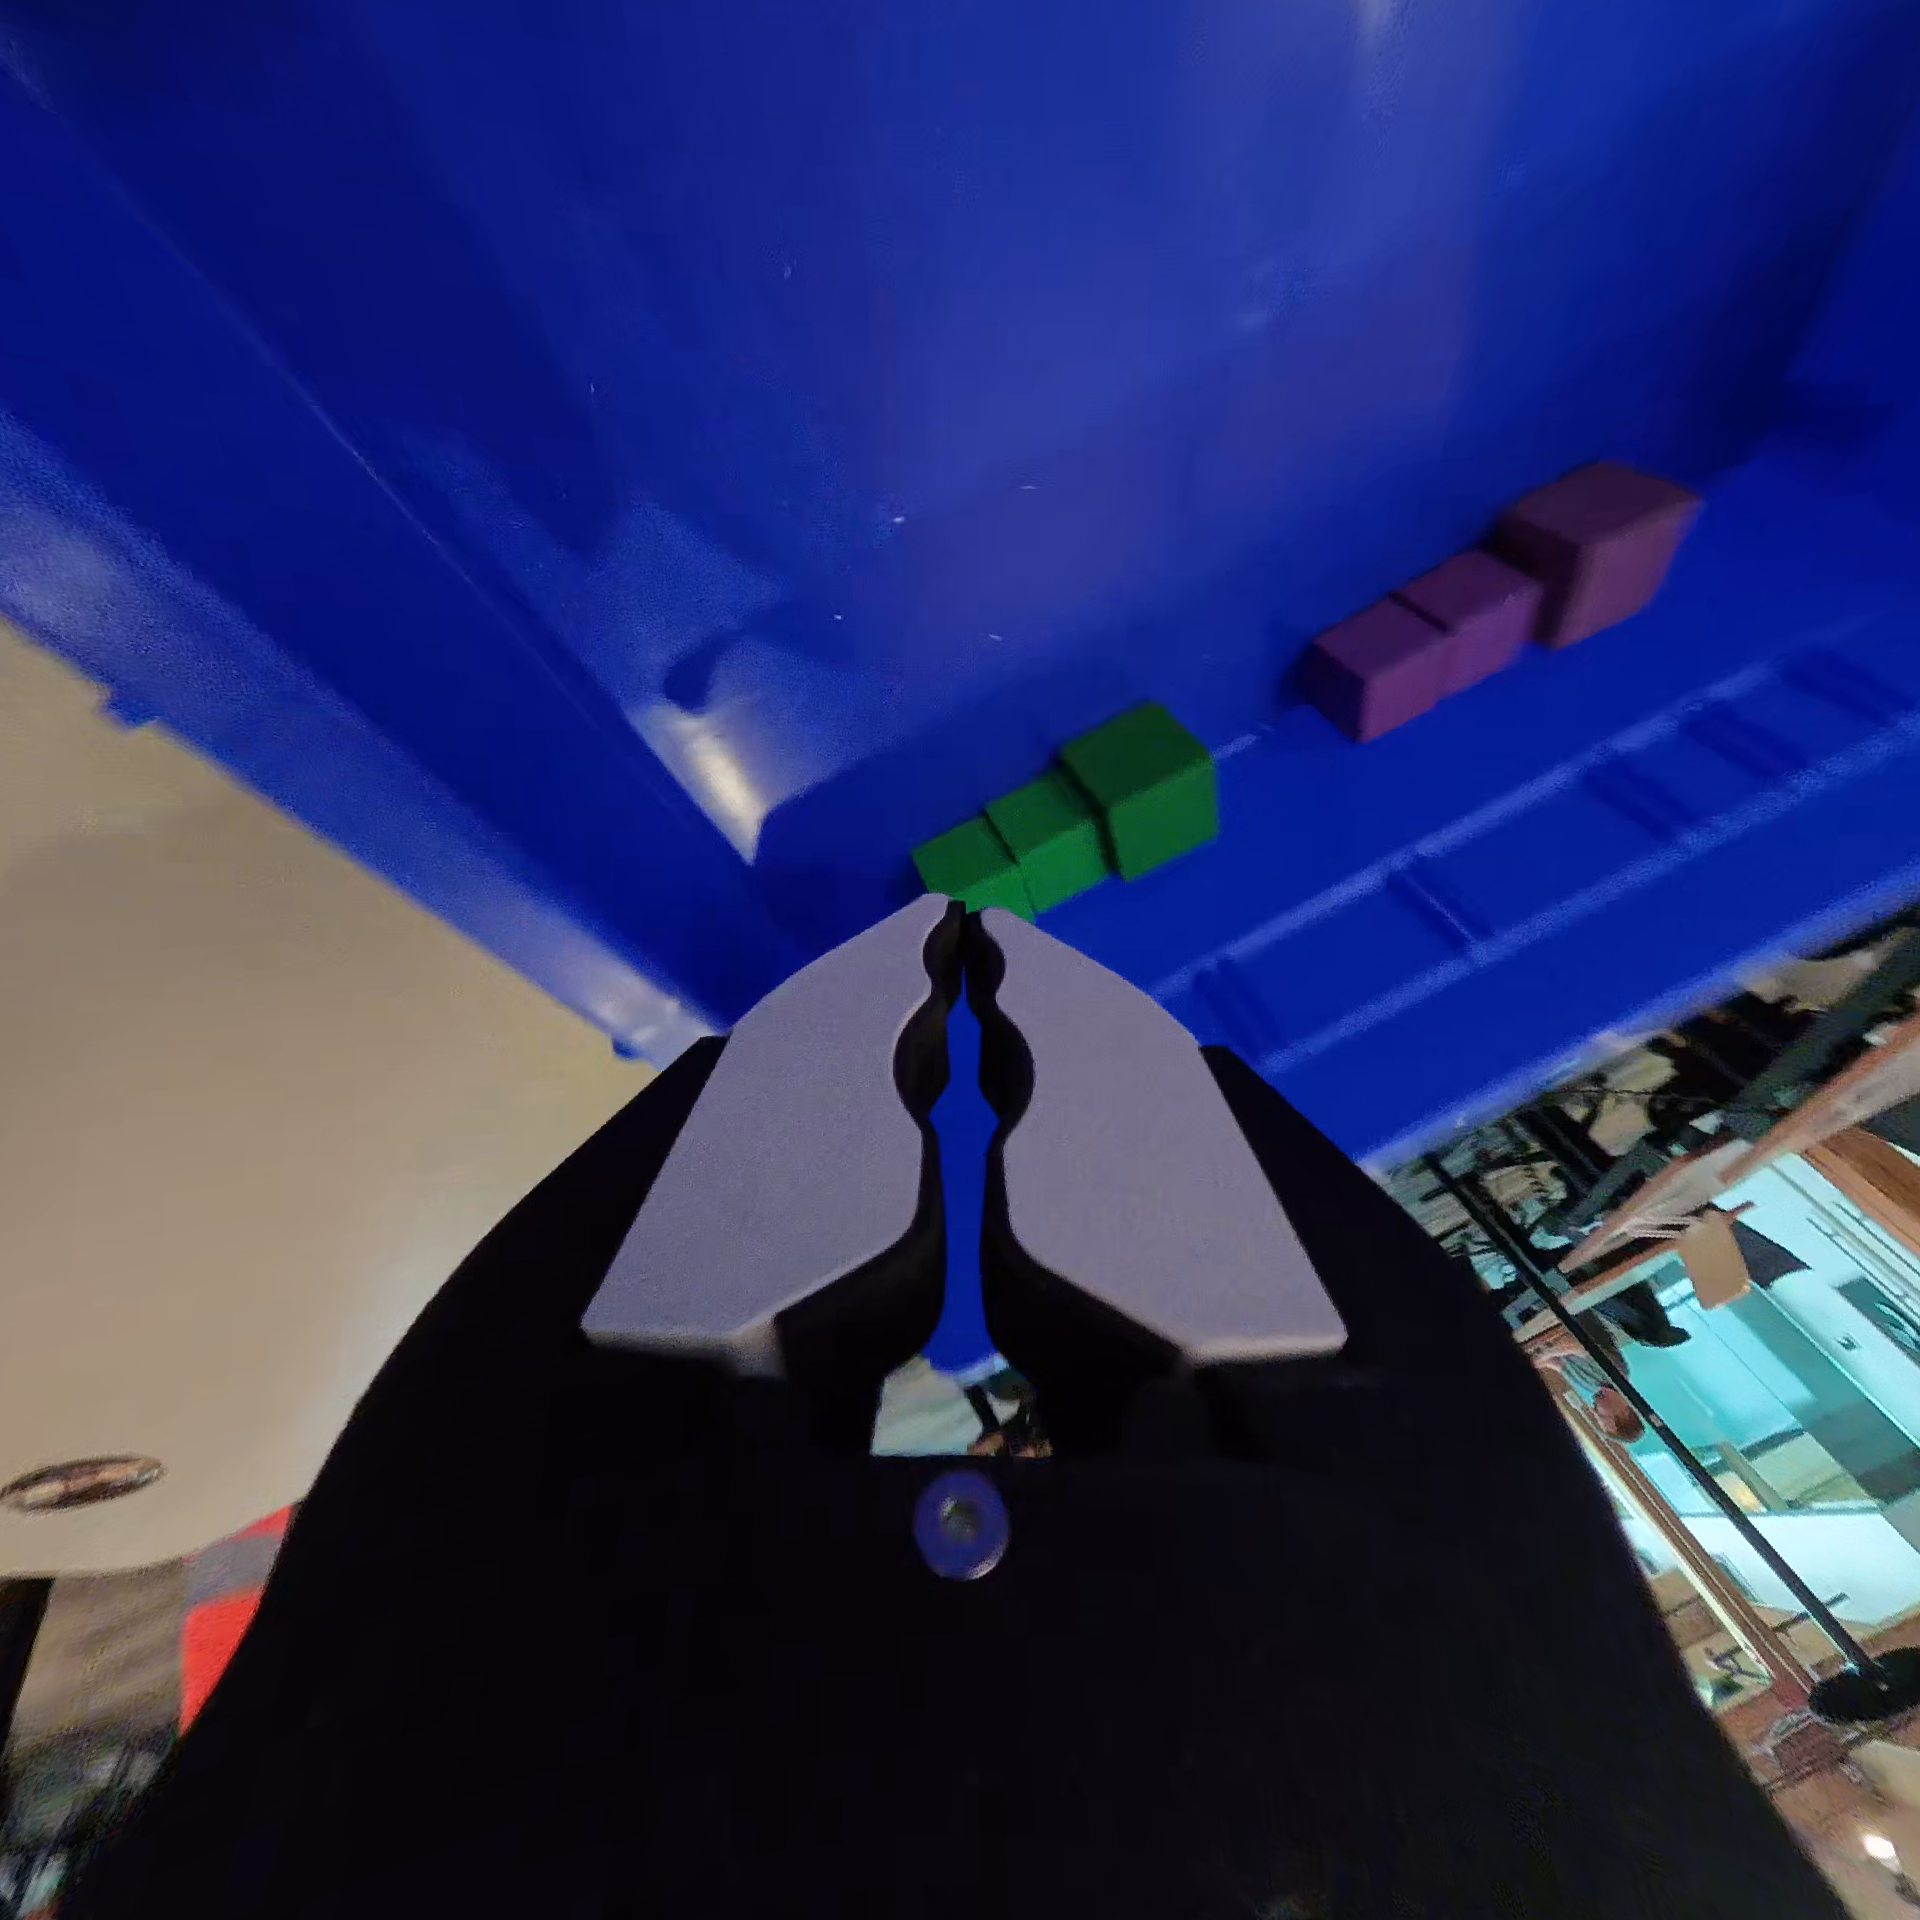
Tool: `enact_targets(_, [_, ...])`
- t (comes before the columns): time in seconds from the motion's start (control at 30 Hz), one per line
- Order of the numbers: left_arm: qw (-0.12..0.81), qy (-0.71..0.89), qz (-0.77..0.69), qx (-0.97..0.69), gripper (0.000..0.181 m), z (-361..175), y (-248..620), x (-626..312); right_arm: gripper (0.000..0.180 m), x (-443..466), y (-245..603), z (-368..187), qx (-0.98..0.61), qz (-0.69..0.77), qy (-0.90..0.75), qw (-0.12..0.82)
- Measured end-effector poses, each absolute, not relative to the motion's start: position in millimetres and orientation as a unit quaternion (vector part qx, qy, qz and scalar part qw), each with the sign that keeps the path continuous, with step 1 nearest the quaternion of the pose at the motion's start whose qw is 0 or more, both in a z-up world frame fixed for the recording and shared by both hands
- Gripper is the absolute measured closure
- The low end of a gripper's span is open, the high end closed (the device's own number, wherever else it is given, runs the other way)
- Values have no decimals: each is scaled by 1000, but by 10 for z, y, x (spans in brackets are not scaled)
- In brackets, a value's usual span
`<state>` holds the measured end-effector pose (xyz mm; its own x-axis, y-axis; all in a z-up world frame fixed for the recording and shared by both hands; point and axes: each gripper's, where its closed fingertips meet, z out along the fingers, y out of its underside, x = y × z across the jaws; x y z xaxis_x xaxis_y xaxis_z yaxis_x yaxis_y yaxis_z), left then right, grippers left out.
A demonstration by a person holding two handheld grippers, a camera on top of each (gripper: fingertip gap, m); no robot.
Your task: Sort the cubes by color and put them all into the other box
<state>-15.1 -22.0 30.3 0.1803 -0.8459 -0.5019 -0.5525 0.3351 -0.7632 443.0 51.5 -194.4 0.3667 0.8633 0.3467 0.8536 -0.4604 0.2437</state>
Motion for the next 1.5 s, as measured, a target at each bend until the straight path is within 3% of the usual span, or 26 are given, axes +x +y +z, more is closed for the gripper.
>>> enact_targets(0.27, [548, 592, -136, -575, 181, 227, -263, -346, 180, 3934, 112, -967, 804, 233, 490, -245])
enact_targets(0.53, [585, 491, -74, -641, 170, -67, -283, -1273, 180, 3363, -357, -863, 750, 208, 436, -453])
enact_targets(0.73, [628, 394, -74, -667, 151, -255, -417, -2036, 180, 2895, -498, -1117, 728, 149, 411, -528])
enact_targets(0.9, [664, 337, 77, -663, 126, -381, -143, -2527, 180, 2554, -501, -1171, 689, 143, 396, -590])
enact_targets(1.07, [703, 270, 13, -658, 119, -616, -136, -2428, 178, 2573, -451, -1228, 666, 196, 406, -594])
enact_targets(1.33, [727, 180, 33, -662, 111, -725, -143, -3078, 145, 3565, -547, -761, 642, 265, 238, -679])
enact_targets(1.5, [706, 107, 4, -700, 99, -984, -35, -3581, 118, 4429, -514, -804, 677, 208, 90, -701])
